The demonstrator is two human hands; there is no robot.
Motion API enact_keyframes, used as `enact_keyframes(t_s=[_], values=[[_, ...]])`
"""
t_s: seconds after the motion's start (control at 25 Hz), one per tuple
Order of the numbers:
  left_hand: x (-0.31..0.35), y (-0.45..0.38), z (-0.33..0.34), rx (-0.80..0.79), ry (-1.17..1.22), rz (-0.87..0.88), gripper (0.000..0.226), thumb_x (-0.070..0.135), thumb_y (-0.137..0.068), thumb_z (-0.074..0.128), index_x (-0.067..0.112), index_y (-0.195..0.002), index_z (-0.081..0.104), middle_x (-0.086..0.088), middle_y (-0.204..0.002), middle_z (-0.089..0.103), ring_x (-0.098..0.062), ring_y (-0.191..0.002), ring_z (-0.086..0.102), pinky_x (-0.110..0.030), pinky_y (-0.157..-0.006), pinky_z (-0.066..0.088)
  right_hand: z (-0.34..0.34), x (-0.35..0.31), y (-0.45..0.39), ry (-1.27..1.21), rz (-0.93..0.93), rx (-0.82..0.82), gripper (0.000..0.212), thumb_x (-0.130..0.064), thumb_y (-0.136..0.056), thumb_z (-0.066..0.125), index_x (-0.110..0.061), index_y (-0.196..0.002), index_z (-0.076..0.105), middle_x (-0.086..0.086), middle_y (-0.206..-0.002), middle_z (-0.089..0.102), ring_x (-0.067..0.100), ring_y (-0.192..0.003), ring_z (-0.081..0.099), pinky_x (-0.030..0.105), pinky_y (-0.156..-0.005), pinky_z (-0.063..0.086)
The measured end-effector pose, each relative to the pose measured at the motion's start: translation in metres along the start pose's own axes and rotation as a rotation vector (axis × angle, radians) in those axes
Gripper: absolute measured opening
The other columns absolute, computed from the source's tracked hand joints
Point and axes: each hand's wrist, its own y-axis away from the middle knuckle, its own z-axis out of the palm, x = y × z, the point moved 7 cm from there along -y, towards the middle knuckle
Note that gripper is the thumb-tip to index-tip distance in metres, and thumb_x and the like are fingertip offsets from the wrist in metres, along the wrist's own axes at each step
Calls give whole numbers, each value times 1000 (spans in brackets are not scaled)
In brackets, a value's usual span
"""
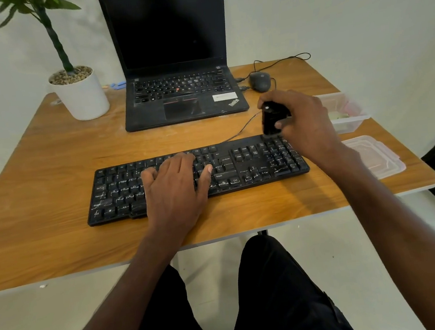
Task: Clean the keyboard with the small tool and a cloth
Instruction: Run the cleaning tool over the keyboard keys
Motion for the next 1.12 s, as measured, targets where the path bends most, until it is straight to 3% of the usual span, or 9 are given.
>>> enact_keyframes(t_s=[0.08,0.16,0.24,0.72,0.84,1.0,1.12], values=[[0,0,0,2,0,2,49,60,-109,37,23,-130,60,1,-127,68,-20,-112,65,-43,-98,28,9,-9,5,-78,-43,-48,65,14,-83,64,-37,-123,67,-2,-127,66,19,-117,58,12,-75,47],[0,0,-1,1,4,1,48,59,-109,37,23,-129,60,1,-126,69,-20,-111,64,-43,-97,28,18,-17,8,-77,-100,-151,65,14,-85,63,-40,-121,67,-2,-125,67,21,-117,59,34,-86,56],[0,0,-2,2,0,-1,47,59,-109,38,23,-129,60,2,-124,69,-20,-109,64,-43,-97,28,18,-18,6,-75,-121,-250,62,14,-88,61,-40,-118,67,-2,-124,67,22,-116,59,41,-88,56],[0,0,-2,6,-6,-6,48,62,-108,37,25,-128,59,4,-123,68,-19,-109,64,-45,-97,29,8,-18,3,6,-69,-175,62,14,-87,60,-36,-123,66,2,-125,66,25,-117,59,34,-82,53],[0,0,-2,6,-1,-6,47,62,-108,37,25,-128,59,3,-122,68,-19,-108,64,-45,-96,29,14,-20,8,-91,-76,-254,63,16,-88,57,-41,-115,65,-5,-120,62,22,-116,58,29,-78,50],[0,1,-1,7,3,-5,48,62,-108,37,25,-127,59,3,-122,68,-19,-107,64,-45,-96,28,-2,-4,0,150,-7,-136,56,10,-91,60,-36,-123,66,6,-127,65,29,-119,58,32,-80,40],[0,0,0,12,-3,-2,47,62,-108,37,25,-127,60,3,-121,68,-19,-106,64,-44,-95,28,1,-9,3,-61,-25,-180,57,13,-90,60,-36,-119,66,1,-129,63,21,-120,55,23,-75,45]])
